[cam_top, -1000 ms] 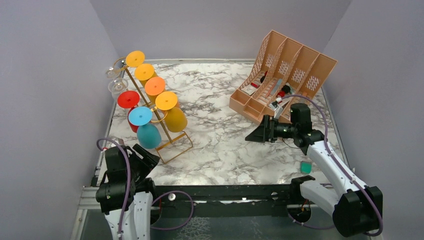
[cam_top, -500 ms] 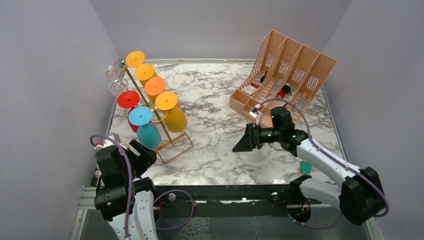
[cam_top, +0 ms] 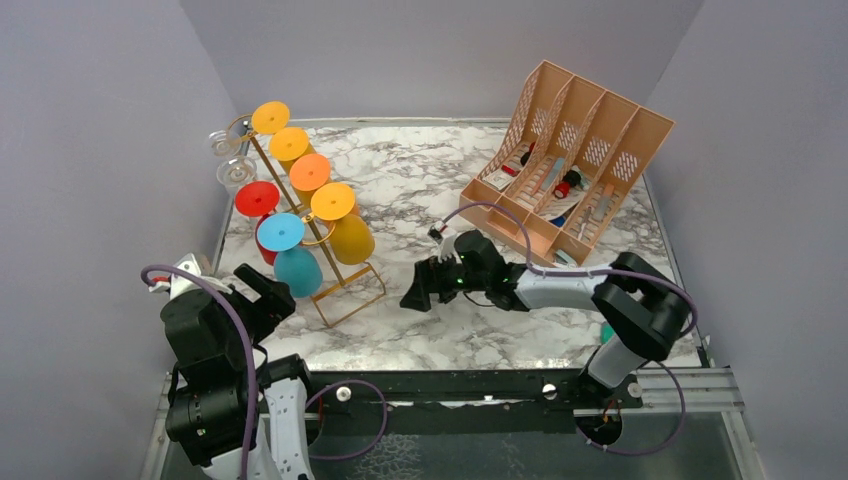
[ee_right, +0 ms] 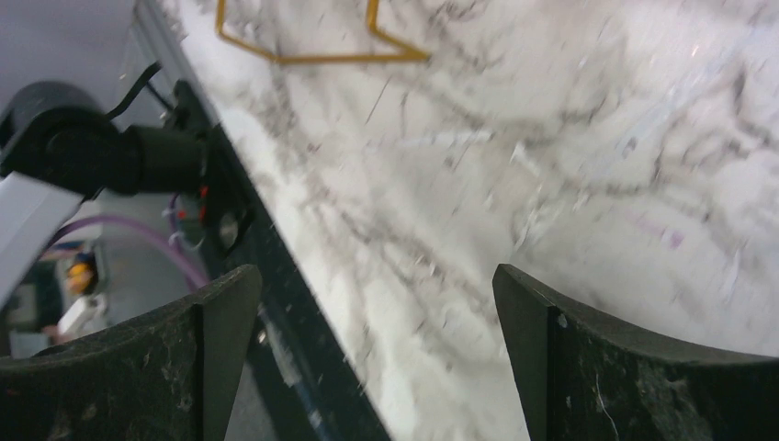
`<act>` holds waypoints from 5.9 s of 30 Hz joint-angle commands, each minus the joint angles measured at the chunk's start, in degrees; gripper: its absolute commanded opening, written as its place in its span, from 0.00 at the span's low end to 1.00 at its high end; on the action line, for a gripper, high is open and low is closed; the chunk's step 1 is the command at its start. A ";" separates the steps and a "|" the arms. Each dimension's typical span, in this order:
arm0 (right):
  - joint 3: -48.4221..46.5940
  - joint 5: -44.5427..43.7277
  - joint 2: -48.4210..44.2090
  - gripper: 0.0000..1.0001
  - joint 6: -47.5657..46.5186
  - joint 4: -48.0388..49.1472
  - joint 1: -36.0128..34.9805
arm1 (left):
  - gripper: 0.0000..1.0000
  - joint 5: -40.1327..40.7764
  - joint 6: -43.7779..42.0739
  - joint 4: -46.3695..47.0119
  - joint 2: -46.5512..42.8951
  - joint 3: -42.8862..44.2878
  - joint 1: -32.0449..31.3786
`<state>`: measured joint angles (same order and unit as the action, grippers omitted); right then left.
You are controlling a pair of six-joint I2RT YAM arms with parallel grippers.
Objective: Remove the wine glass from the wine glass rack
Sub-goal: Adjust the wine rack at the center of the board.
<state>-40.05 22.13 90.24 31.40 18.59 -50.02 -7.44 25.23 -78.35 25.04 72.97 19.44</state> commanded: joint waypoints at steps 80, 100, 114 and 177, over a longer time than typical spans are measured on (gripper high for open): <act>-17.21 3.00 21.62 0.81 9.36 26.52 11.58 | 0.96 6.19 7.49 24.95 12.07 -19.02 0.28; -9.63 -9.36 26.72 0.76 20.88 40.85 -2.50 | 0.97 3.12 7.97 48.76 23.43 -35.77 0.25; -22.11 -20.05 36.72 0.70 20.19 36.20 -5.16 | 0.98 -3.72 6.33 54.60 22.46 -39.99 0.16; -6.29 -32.49 0.57 0.71 -7.02 -18.37 19.94 | 0.99 -18.39 -2.09 63.48 24.04 -40.43 -18.12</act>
<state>-47.27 -8.25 92.71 25.21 4.97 -33.54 -23.81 24.56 -17.15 50.61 31.81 1.48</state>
